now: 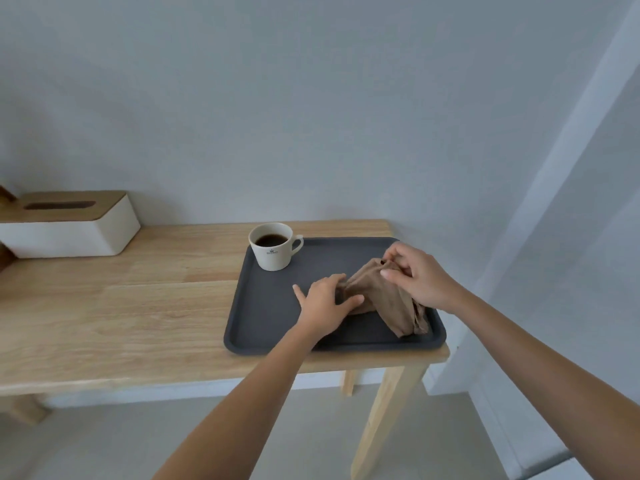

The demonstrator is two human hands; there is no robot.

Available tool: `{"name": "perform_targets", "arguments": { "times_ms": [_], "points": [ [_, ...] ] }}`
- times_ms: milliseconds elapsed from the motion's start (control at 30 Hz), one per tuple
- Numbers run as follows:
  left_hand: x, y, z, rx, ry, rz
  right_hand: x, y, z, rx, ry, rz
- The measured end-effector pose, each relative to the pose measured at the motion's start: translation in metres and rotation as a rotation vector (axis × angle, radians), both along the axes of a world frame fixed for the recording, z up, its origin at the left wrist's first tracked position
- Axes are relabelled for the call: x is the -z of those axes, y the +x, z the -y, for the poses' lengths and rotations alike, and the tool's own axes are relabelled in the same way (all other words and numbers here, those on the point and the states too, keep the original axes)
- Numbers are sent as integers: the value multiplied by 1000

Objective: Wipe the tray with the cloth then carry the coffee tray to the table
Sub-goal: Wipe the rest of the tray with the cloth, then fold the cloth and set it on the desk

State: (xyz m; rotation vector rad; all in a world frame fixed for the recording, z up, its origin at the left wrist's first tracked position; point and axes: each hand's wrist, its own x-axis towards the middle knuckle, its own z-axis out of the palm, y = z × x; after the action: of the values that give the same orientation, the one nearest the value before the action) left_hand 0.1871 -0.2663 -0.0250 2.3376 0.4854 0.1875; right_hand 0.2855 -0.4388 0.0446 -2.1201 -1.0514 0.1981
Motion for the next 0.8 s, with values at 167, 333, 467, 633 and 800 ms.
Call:
{"name": "perform_targets", "arguments": {
  "times_ms": [167, 333, 467, 633, 800],
  "points": [
    [-19, 9, -6, 56, -108, 158, -24, 11, 17, -17, 78, -126],
    [-73, -10, -25, 179, -93, 288, -47, 19, 22, -13, 182, -153],
    [-119, -36, -49, 143, -33, 369, -67, 12, 1, -90, 248, -159],
    [-152, -80, -100, 104, -29, 373, -80, -12, -51, -220, 253, -237],
    [-156, -126, -162, 8, -36, 309, -72, -43, -129, -289, 175, -285]
  ]
}}
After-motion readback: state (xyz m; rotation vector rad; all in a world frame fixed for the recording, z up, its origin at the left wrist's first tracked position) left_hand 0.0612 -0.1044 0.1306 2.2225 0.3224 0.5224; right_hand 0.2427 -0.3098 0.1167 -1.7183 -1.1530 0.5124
